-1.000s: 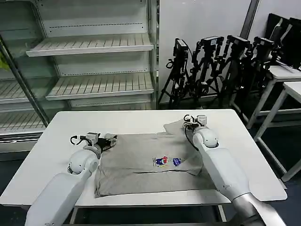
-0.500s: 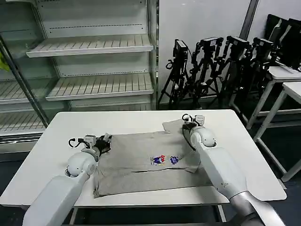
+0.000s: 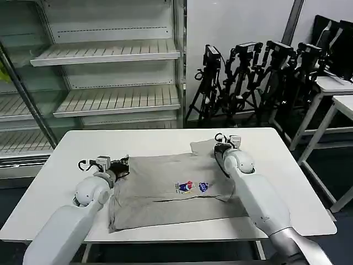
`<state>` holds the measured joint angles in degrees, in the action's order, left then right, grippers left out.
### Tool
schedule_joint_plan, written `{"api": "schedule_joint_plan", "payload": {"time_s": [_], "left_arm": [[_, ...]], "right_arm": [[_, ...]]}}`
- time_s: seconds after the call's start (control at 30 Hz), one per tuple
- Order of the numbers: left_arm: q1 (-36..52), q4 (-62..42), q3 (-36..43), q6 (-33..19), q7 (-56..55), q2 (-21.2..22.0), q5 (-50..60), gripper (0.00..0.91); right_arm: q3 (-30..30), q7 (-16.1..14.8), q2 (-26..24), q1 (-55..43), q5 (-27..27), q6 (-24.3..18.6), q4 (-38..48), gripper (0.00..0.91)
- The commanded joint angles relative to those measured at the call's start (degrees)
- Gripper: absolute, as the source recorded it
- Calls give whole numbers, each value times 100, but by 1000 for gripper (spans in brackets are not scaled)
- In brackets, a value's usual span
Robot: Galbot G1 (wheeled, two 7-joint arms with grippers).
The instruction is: Fold and organize the clothes.
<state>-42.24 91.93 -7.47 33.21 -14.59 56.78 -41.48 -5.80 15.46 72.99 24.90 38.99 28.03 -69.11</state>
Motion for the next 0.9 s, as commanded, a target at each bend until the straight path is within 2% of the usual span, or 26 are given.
{"api": "schedule_joint_plan", "payload": {"time_s": [0.03, 0.27, 0.43, 0.63, 0.9], "left_arm": [[-246, 908, -196, -12, 17, -197, -119, 20], [-853, 1663, -477, -12, 30, -404, -105, 20], [-1506, 2192, -718, -14, 107, -551, 29, 20], [-2277, 2753, -1024, -16, 207, -725, 134, 20], [-2798, 2871, -1325, -17, 310, -886, 159, 20]], "right_arm": [[-265, 67, -342, 529, 0, -410, -1647, 0], [-397, 126, -951, 1476, -26, -246, -3086, 0], [-791, 105, -1388, 2392, -76, -213, -3935, 0], [-1355, 58, -1571, 3408, -121, -200, -4571, 0], [-1918, -77, -1688, 4370, -122, -213, -4870, 0]]}}
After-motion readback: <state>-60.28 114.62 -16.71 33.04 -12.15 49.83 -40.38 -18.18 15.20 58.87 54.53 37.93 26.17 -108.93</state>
